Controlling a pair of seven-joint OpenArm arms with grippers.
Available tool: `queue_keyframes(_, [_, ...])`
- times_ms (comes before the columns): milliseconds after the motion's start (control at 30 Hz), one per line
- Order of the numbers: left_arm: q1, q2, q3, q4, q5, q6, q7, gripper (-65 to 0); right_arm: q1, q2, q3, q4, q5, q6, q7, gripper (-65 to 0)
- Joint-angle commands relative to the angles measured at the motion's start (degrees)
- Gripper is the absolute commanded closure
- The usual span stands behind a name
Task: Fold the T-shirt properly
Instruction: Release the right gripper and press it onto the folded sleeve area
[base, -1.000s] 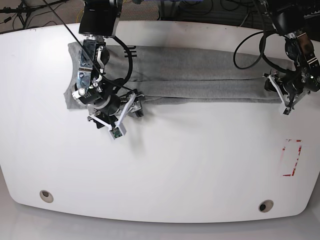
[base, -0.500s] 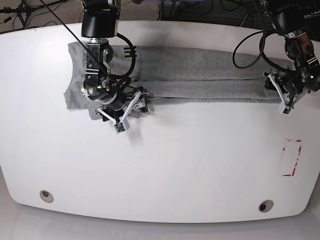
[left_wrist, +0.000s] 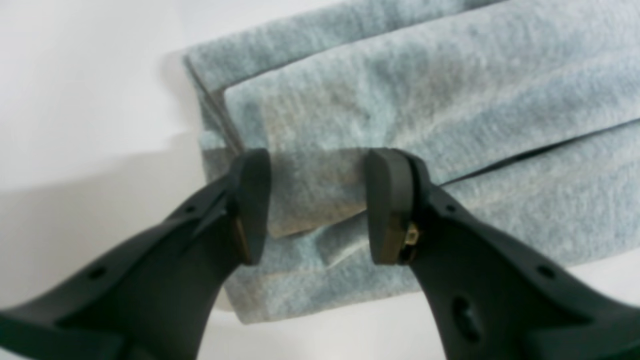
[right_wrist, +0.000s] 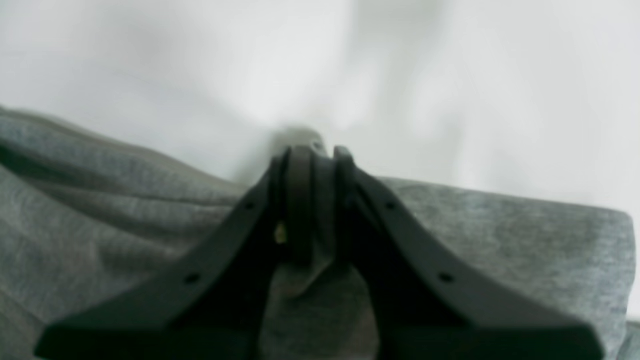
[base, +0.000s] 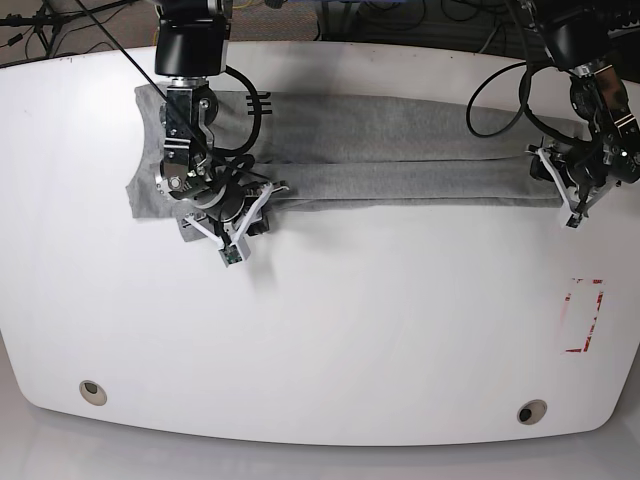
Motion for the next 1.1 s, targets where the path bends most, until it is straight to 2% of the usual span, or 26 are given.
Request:
queue_keyframes(0, [-0.72, -0.96, -0.14, 0.76, -0.36, -0.06, -0.42, -27.5, 0.85, 0.22, 0.2, 3.21, 1.06, 0.27, 1.1, -5.2])
queue_keyframes(400, [-0.72, -1.05, -0.14, 0.67, -0.27, -0.06, -0.6, -27.5, -7.68, -0.84, 0.2, 21.68, 1.15, 0.1, -5.76, -5.4])
queue_keyframes(633, [-0.72, -1.13, -0.14, 0.67, -0.18, -0.06, -0.6, -27.5, -15.59, -2.07, 0.02, 29.59, 1.15, 0.1, -6.2, -5.4])
queue_keyframes(867, [-0.72, -1.05, -0.05, 0.67, -0.18, -0.06, -0.6, -27.5, -20.34, -2.16, 0.2, 30.64, 1.15, 0.1, -6.02, -5.9])
queue_keyframes(967, [-0.72, -1.05, -0.05, 0.67, -0.1, -0.06, -0.6, -27.5, -21.22, -2.95, 0.29, 30.64, 1.15, 0.1, -5.58, -10.6])
queue_keyframes(1067, [-0.72, -1.05, -0.05, 0.67, -0.1, -0.06, -0.6, -27.5, -22.8, -3.47, 0.29, 30.73, 1.15, 0.1, -4.88, -21.6])
